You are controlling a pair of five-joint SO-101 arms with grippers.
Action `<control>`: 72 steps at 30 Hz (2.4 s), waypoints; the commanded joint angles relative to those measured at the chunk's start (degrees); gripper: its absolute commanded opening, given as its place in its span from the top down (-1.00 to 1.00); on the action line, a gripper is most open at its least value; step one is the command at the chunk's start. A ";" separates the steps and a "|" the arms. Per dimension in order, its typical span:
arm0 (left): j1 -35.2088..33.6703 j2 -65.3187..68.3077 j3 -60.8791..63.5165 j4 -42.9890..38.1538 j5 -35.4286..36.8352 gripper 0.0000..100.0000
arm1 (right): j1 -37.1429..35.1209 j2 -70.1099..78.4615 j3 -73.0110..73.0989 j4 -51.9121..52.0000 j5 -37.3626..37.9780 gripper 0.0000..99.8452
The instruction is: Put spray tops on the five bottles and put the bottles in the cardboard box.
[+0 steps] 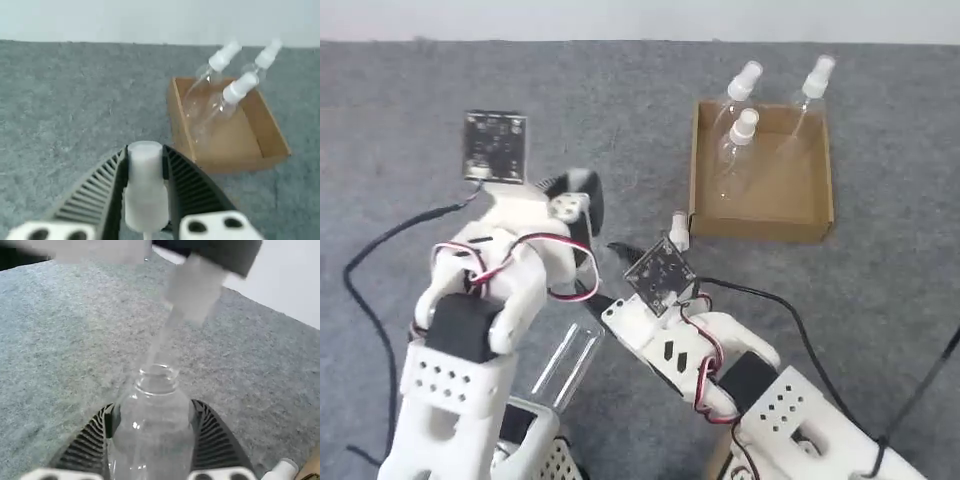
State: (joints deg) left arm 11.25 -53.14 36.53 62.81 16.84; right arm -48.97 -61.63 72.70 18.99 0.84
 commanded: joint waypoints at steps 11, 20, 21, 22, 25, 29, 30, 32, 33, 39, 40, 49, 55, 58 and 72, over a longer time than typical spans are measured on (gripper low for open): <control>5.19 -1.23 3.65 0.88 -4.92 0.97 | 6.20 14.20 -7.56 -1.54 -7.12 0.99; 3.25 -1.23 7.78 -2.11 -5.71 0.70 | 6.11 9.89 -5.80 -1.54 -7.03 0.99; 3.16 -1.23 7.43 -2.11 -5.89 0.69 | 6.11 9.80 -5.71 -1.54 -7.03 0.99; 3.08 -1.23 6.29 -1.85 -5.98 0.69 | 6.11 9.80 -5.63 -1.54 -7.03 0.99; -0.09 -1.14 1.10 -0.35 -5.98 0.69 | 6.11 9.80 -5.63 -1.54 -7.03 0.99; -5.63 -0.62 -4.09 0.26 -7.74 0.69 | 6.11 9.80 -5.63 -1.54 -7.03 0.99; -6.24 -0.53 -4.09 0.18 -8.88 0.69 | 6.11 9.80 -5.63 -1.45 -7.03 0.99; -6.33 -0.62 -2.77 0.18 -10.20 0.69 | 6.11 9.80 -5.63 -1.45 -7.03 0.99; -6.33 -0.62 -2.07 0.18 -10.37 0.69 | 6.11 9.80 -5.63 -1.45 -7.03 0.99; -6.24 -0.62 6.20 -7.12 -10.46 0.69 | 6.11 9.54 -5.63 -1.01 -7.03 0.99; -5.63 -0.62 7.60 -8.00 -10.46 0.69 | 6.11 9.54 -5.63 -1.01 -7.03 0.99; -1.32 -1.23 11.30 -8.70 -13.27 0.69 | 6.11 9.54 -5.63 -1.01 -6.95 0.99; -9.32 -1.23 3.21 -5.01 -13.01 0.69 | 6.55 9.54 -5.63 -0.92 -6.86 0.99; -12.13 -1.32 1.80 -1.49 -13.01 0.69 | 6.90 9.54 -6.07 -0.84 -5.27 0.99; -2.37 -29.36 29.14 -2.02 -16.44 0.65 | 16.04 11.74 -21.89 5.49 -2.46 0.99</control>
State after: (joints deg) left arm 3.96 -76.26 59.47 62.64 1.36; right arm -33.67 -49.23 61.63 20.40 -2.59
